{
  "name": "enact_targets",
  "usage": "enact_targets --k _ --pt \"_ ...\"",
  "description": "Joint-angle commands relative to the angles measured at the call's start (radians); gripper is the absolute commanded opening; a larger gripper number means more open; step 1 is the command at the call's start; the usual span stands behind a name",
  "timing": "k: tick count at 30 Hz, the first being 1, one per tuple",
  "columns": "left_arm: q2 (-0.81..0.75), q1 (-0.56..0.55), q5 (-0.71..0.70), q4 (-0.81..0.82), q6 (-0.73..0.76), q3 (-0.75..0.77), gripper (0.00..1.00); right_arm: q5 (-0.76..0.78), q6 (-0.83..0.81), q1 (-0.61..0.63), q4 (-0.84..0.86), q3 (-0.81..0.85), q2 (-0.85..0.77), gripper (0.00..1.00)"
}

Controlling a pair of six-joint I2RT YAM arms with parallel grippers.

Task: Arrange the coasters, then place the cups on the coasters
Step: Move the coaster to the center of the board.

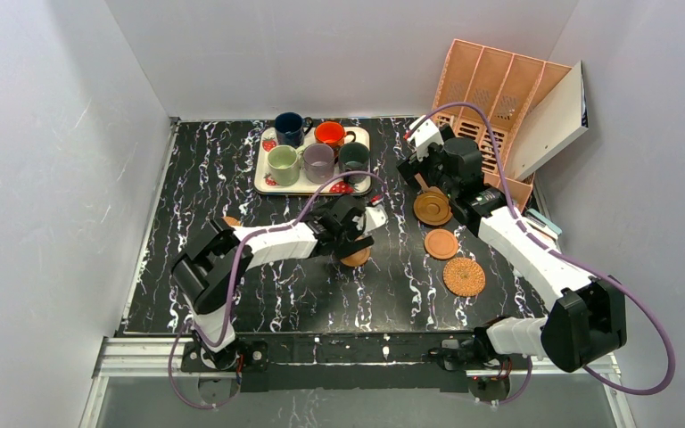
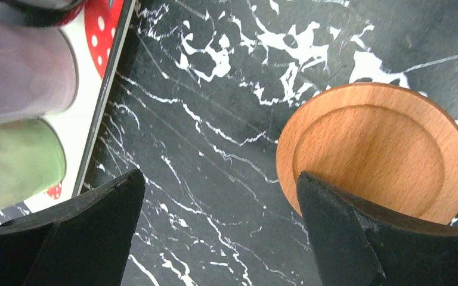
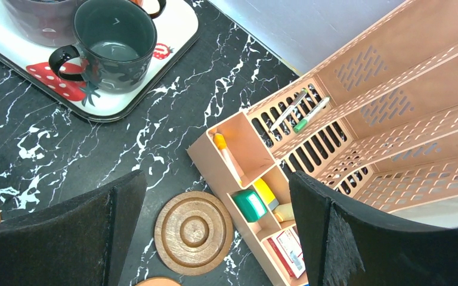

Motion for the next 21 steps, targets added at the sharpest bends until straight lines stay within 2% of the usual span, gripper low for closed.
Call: enact_targets --k 1,13,21 --pt "-0.025 0.034 -0.036 -0.094 0.025 -0.118 0.98 -0.01 0.018 -0.004 0.046 -0.013 -0.027 0.99" --pt "-0.174 0.232 0.097 -0.023 0.05 -0.285 0.98 -0.008 0.018 -0.015 0.046 -0.013 -0.022 0.99" --pt "-0.21 0.315 0.083 0.015 0.04 -0.347 0.98 -0.015 0.02 -0.024 0.043 -0.014 -0.03 0.99"
